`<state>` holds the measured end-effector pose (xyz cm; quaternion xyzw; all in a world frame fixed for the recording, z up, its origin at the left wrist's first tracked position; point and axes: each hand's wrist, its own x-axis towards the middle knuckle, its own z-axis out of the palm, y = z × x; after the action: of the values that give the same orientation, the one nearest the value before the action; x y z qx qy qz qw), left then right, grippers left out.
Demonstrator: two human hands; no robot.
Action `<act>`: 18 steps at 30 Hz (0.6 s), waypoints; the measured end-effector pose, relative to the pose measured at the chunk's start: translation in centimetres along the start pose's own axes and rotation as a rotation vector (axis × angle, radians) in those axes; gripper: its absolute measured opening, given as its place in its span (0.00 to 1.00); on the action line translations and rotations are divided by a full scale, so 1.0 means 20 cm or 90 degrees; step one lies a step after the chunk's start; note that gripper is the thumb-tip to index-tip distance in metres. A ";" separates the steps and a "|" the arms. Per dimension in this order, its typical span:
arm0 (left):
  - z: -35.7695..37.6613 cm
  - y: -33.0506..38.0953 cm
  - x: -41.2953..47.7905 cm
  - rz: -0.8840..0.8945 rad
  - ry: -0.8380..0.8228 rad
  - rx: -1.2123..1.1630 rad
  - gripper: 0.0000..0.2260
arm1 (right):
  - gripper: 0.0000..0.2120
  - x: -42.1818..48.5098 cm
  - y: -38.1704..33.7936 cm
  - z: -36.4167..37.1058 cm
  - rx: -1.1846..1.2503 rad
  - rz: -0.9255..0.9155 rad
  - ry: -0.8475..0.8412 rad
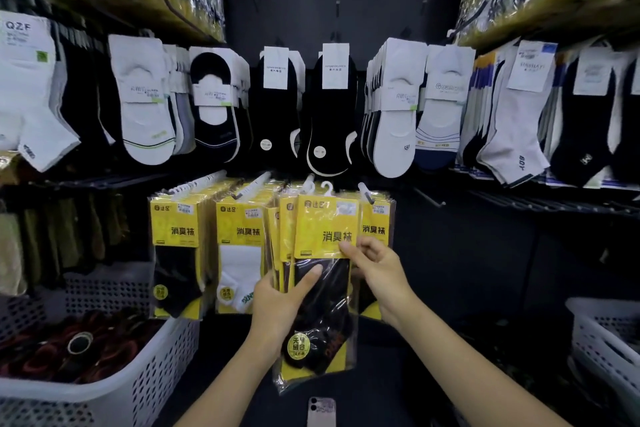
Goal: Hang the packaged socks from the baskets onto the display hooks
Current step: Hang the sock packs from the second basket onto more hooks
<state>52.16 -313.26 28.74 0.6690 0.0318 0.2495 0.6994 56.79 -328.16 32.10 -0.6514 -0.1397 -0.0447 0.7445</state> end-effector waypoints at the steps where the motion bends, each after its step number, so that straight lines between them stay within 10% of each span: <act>1: 0.01 0.00 0.00 0.001 0.005 0.012 0.25 | 0.10 -0.01 0.01 -0.02 0.003 0.007 -0.009; 6: 0.01 0.00 0.03 -0.017 0.058 0.049 0.13 | 0.12 -0.03 0.09 -0.20 0.029 0.062 0.029; 18: -0.02 0.00 0.13 0.005 0.096 0.091 0.22 | 0.04 0.19 0.08 -0.36 -0.087 0.007 0.184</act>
<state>54.22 -311.90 29.43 0.6966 0.0994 0.2993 0.6444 61.87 -334.51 30.74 -0.6882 -0.0246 -0.1434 0.7108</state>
